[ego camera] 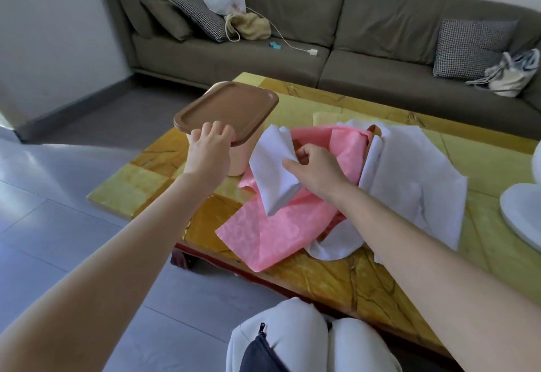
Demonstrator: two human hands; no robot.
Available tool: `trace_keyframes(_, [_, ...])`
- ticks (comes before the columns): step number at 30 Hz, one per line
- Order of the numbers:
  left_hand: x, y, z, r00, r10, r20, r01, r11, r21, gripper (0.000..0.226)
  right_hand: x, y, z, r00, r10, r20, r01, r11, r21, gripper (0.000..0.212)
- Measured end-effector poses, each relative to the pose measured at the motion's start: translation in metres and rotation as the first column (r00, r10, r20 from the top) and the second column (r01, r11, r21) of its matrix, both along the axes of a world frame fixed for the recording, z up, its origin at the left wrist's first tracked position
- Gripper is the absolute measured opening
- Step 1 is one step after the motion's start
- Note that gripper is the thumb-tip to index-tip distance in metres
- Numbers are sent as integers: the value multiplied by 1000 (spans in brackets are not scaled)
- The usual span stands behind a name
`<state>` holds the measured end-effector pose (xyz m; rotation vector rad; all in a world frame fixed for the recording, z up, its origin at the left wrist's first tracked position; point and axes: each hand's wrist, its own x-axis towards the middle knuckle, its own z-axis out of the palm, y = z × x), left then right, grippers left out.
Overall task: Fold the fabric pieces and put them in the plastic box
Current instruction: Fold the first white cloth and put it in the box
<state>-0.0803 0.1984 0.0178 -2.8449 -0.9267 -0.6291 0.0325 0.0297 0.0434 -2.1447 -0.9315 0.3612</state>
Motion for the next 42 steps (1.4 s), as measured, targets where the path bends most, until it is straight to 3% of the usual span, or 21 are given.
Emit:
trace_keyframes(8, [4,6,3,994,-107,-14,108,992,62,27,0,2,-6,999,-14,-51,14,1000,2,19])
trace_keyframes(13, [-16,-5,25,950,-266,161,206,927,313,16,-4,5,-4,999,0,-33,-1,1000,-26,18])
trace_keyframes(16, [-36,-3,39,930,-298,215,181,880,438,13,-11,11,-1,999,28,-17,-28,999,-19,24])
trace_keyframes(19, [-63,5,45,938,-204,282,45,875,482,14,-24,20,-3,998,58,-1,-58,998,10,25])
trace_keyframes(23, [-103,11,34,931,-30,365,-113,924,365,7,-41,31,-7,997,73,14,-74,996,51,21])
trace_keyframes(28, [-137,13,-6,953,140,269,-207,949,237,12,-58,39,-15,992,123,-1,-123,992,25,21])
trace_keyframes(32, [-137,6,-34,974,189,126,-205,970,128,13,-61,37,-16,988,154,9,-154,988,-1,20])
trace_keyframes(35, [-129,5,-50,978,184,-100,-187,982,-23,22,-58,33,-14,990,138,-11,-138,990,1,18])
trace_keyframes(38, [-114,7,-57,949,76,-306,-152,961,-231,49,-52,25,-13,993,120,-3,-120,993,-7,21])
trace_keyframes(40, [-101,6,-53,966,15,-258,-111,926,-362,64,-46,19,-15,994,104,33,-103,994,-24,20])
trace_keyframes(42, [-83,5,-41,997,-17,-76,-15,917,-399,64,-38,11,-16,993,76,95,-71,996,-58,19])
